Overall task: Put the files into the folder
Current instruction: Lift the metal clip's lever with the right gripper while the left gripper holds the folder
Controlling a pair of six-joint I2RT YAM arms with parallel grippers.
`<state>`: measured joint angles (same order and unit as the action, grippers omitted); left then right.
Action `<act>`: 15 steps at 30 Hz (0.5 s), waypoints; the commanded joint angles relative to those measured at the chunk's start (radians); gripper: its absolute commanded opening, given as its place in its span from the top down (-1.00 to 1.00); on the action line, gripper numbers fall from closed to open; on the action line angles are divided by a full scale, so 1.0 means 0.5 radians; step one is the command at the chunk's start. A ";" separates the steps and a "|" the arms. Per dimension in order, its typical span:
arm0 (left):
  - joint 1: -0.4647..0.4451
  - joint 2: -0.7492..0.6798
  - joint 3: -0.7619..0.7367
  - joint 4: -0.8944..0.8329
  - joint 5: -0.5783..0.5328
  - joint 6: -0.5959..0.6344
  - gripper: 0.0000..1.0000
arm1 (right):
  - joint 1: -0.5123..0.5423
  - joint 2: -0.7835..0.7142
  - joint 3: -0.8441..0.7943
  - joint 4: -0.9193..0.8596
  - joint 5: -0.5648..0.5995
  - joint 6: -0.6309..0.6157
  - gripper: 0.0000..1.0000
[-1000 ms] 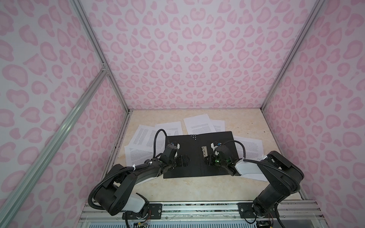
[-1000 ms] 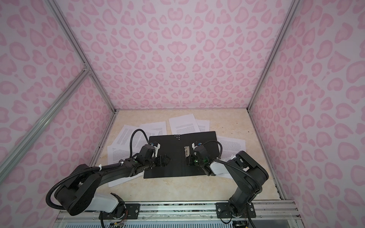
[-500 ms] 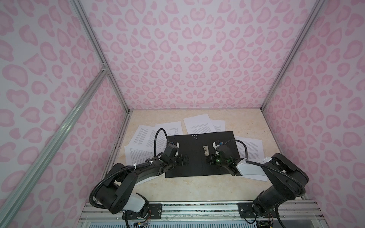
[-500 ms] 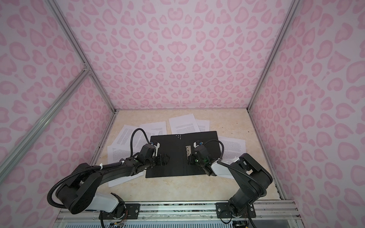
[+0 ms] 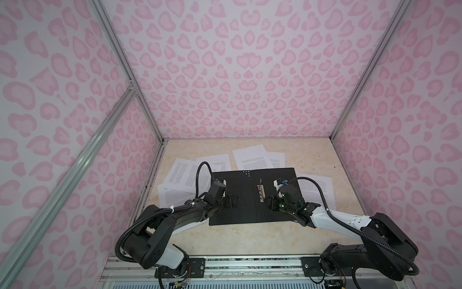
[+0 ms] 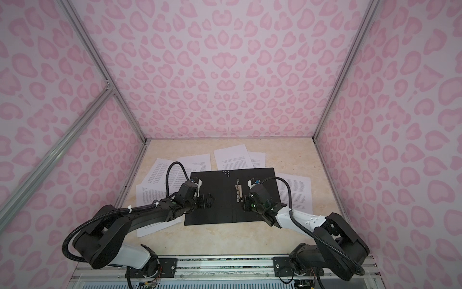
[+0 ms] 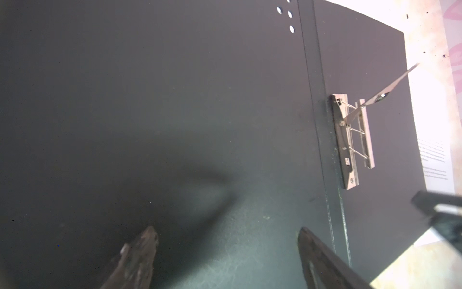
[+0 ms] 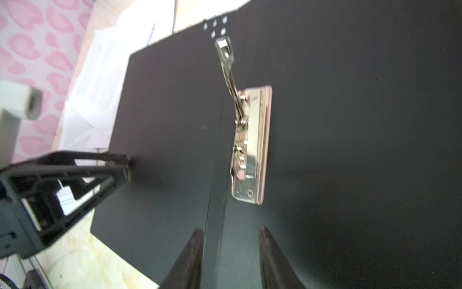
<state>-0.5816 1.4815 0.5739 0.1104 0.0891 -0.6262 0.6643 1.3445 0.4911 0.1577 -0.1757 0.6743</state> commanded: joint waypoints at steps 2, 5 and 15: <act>0.003 0.019 -0.020 -0.323 -0.008 -0.030 -0.81 | 0.045 0.063 0.003 -0.001 0.028 -0.016 0.44; 0.003 0.028 -0.016 -0.322 -0.002 -0.027 -0.81 | 0.054 0.138 0.114 -0.031 0.005 -0.046 0.51; 0.003 0.016 -0.016 -0.324 -0.005 -0.024 -0.80 | -0.045 0.455 0.559 -0.193 -0.094 -0.168 0.68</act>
<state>-0.5816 1.4799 0.5751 0.1097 0.0898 -0.6262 0.6643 1.5299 0.7349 0.1036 -0.1974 0.6239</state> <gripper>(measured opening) 0.901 0.158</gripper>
